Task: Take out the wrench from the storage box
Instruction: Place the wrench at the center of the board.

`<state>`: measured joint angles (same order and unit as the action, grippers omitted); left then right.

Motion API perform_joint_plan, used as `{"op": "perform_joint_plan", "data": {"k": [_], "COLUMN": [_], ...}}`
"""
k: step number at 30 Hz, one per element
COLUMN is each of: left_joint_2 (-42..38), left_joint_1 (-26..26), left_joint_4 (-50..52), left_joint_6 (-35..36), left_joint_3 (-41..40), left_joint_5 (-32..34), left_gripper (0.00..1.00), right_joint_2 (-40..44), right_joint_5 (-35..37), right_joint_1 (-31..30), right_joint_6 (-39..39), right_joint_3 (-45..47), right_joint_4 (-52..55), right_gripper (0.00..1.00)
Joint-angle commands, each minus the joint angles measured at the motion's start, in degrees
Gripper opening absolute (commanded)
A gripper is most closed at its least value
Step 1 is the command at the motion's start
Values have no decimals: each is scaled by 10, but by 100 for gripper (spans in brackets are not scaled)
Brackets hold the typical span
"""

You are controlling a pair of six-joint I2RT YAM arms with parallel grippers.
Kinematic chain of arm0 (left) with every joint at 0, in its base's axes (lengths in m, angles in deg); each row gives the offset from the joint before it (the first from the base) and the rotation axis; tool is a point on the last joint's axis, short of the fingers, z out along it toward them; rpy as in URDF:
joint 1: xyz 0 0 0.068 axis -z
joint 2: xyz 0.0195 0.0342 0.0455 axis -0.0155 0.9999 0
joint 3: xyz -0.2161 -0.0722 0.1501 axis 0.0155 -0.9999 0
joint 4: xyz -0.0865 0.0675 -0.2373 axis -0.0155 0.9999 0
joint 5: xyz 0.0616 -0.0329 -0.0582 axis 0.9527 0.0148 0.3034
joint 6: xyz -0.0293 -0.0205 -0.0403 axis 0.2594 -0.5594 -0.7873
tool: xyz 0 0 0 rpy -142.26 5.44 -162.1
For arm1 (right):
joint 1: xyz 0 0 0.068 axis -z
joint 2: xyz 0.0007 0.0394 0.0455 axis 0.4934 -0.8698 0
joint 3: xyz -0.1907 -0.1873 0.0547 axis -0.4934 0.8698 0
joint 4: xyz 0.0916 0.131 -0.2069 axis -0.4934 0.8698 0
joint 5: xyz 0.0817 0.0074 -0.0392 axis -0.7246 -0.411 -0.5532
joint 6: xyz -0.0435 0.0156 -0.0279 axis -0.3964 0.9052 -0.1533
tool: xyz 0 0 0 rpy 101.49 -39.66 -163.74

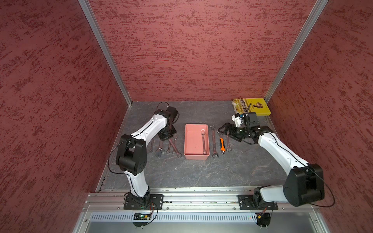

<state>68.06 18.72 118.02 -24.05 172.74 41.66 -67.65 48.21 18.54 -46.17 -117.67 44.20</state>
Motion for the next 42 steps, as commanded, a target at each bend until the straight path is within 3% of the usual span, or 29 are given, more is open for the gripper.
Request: {"op": "perform_joint_plan", "data": {"k": [1,8,11,16,32,38,42], "left_joint_2": [-18,-13,9,51,115,125,125], "left_joint_1": [-35,-49,-21,16,32,31,31], "left_joint_4": [-33,-74,-81,-103,-158,-168,-182], "left_joint_6": [58,59,51,23,16,17,13], "left_joint_3": [-28,-28,-13,-3,-45,-54,-71], "left_joint_5": [14,-13,-21,-41,-55,-58,-65], "left_gripper": [7,19,31,32,32,26,17], "right_joint_2": [-2,-10,-15,-20,-34,-34,-35], "right_joint_5": [13,33,36,44,41,41,41], "right_joint_1": [5,6,6,5,7,6,6], "right_joint_6": [-1,-17,-17,-25,-26,-24,-24], "right_joint_3": [-20,-38,-40,-51,-47,-46,-46], "right_joint_4": [6,31,32,45,38,38,39], "right_gripper": [98,98,99,99,98,98,98]}}
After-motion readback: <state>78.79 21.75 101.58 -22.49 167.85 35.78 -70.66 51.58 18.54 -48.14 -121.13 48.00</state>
